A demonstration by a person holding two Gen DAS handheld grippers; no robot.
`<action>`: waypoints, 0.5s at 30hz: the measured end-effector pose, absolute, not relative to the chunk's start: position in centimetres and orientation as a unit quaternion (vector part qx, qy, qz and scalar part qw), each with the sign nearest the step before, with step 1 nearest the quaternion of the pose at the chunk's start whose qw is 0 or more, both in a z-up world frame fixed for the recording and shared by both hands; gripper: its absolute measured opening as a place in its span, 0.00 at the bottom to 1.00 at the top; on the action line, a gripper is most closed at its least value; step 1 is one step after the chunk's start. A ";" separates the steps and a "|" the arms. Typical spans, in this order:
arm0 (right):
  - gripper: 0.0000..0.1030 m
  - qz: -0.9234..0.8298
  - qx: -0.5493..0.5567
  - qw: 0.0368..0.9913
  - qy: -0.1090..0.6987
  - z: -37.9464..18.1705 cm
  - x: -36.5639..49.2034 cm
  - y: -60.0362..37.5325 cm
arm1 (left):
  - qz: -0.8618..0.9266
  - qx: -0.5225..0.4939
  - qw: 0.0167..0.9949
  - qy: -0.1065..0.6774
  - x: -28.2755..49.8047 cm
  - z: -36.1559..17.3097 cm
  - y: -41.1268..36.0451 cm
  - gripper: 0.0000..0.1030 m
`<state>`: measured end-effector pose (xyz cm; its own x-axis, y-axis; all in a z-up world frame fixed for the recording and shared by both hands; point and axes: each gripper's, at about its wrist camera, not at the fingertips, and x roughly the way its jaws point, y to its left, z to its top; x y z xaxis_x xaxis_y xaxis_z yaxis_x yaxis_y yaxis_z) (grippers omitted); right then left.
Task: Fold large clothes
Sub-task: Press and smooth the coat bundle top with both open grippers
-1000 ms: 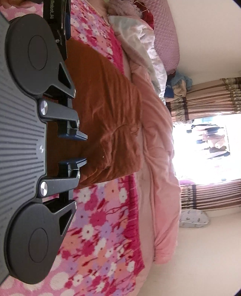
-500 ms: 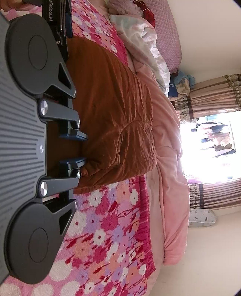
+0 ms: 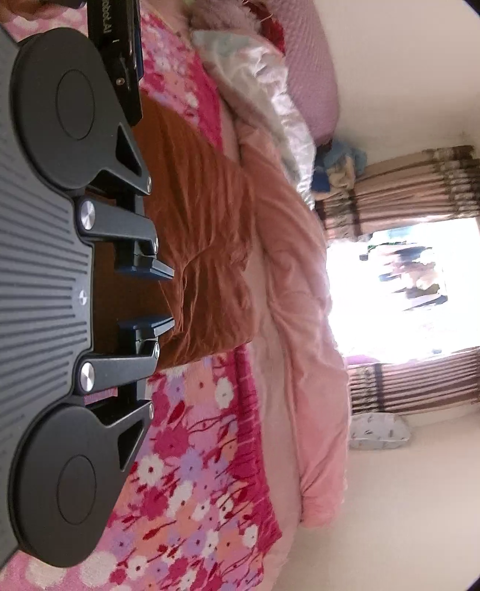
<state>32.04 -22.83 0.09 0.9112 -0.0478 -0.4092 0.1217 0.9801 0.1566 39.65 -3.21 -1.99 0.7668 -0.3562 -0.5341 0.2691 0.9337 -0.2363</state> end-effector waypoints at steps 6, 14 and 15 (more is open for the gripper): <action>0.27 -0.046 0.084 0.968 0.231 -2.4 33.2 -22.9 | -0.149 -0.052 0.943 0.293 39.9 -3.7 -3.6 0.88; 0.27 -0.052 0.059 0.970 0.230 -2.4 33.1 -22.1 | -0.134 -0.041 0.941 0.309 39.4 -2.4 -3.9 0.88; 0.27 -0.050 0.054 0.970 0.231 -2.1 32.9 -22.0 | -0.132 -0.043 0.940 0.312 39.1 -1.9 -3.7 0.88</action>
